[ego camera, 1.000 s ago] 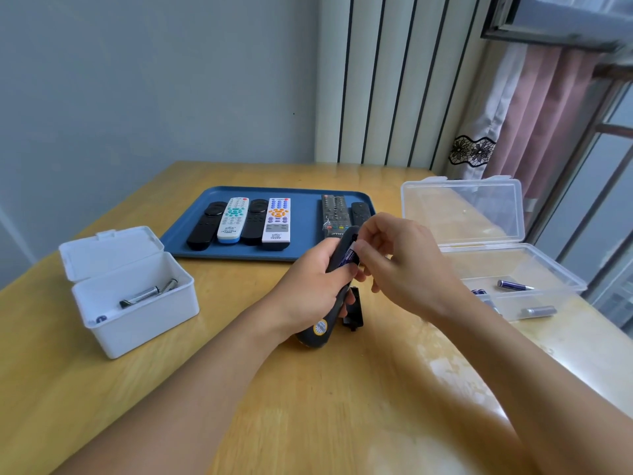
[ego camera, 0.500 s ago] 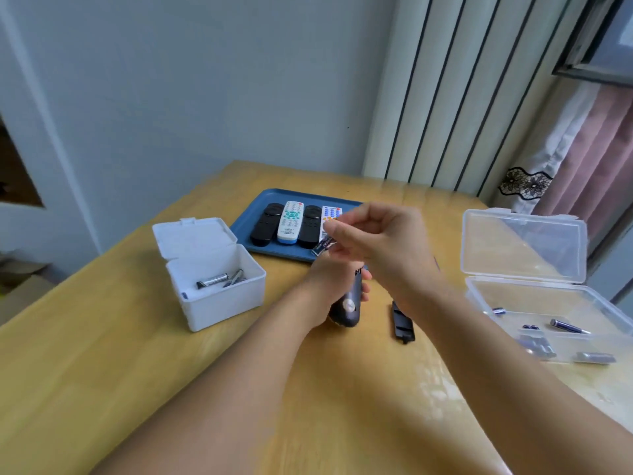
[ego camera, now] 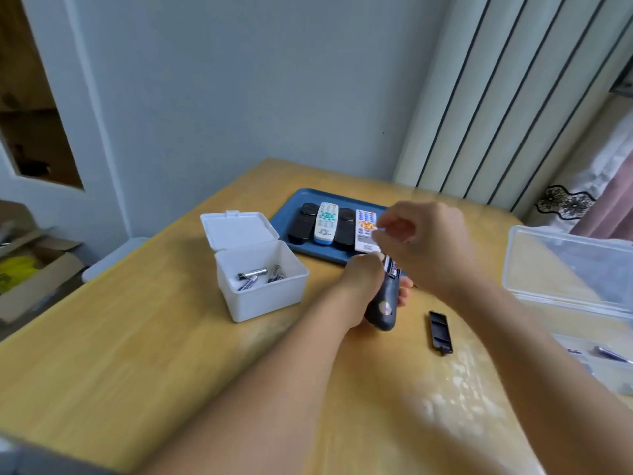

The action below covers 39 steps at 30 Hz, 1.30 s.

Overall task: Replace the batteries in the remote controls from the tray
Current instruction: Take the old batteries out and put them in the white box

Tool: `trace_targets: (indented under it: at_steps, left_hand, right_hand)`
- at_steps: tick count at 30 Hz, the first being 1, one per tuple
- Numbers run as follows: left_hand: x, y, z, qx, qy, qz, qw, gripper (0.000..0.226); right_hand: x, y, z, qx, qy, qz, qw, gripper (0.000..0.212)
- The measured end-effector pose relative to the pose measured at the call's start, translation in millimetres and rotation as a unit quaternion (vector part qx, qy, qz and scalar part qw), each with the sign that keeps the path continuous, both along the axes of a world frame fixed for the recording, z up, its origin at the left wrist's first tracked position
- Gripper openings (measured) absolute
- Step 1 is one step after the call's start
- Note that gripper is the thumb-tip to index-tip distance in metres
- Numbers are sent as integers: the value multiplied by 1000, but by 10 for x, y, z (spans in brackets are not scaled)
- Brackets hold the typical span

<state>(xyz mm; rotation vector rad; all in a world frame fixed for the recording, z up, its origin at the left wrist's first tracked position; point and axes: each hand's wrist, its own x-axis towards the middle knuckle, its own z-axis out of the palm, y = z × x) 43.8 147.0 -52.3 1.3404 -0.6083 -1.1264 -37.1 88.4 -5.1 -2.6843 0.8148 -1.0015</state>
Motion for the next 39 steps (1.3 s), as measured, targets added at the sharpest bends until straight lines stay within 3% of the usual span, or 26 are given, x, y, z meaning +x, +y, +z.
trace_targets:
  at_steps: [4,10,30,39]
  left_hand:
    - [-38,-137,-67,-10,54,0,998,34]
    - [-108,-171,-71,-25,-7,-45,999,34]
    - [-185,-258,-163,-62,-168,-77,981,36]
    - [-170,-268,-190,-53,-158,-77,983,36]
  right_hand:
    - [-588,-252,-162,17,-6,-29,999,8]
    - [-778,-353,-361,13,-31,5,999,9]
    - [-681,-424,-511,-11,74,-16,997,13]
    - [-665,-438,-541,11,62,-6,998,12]
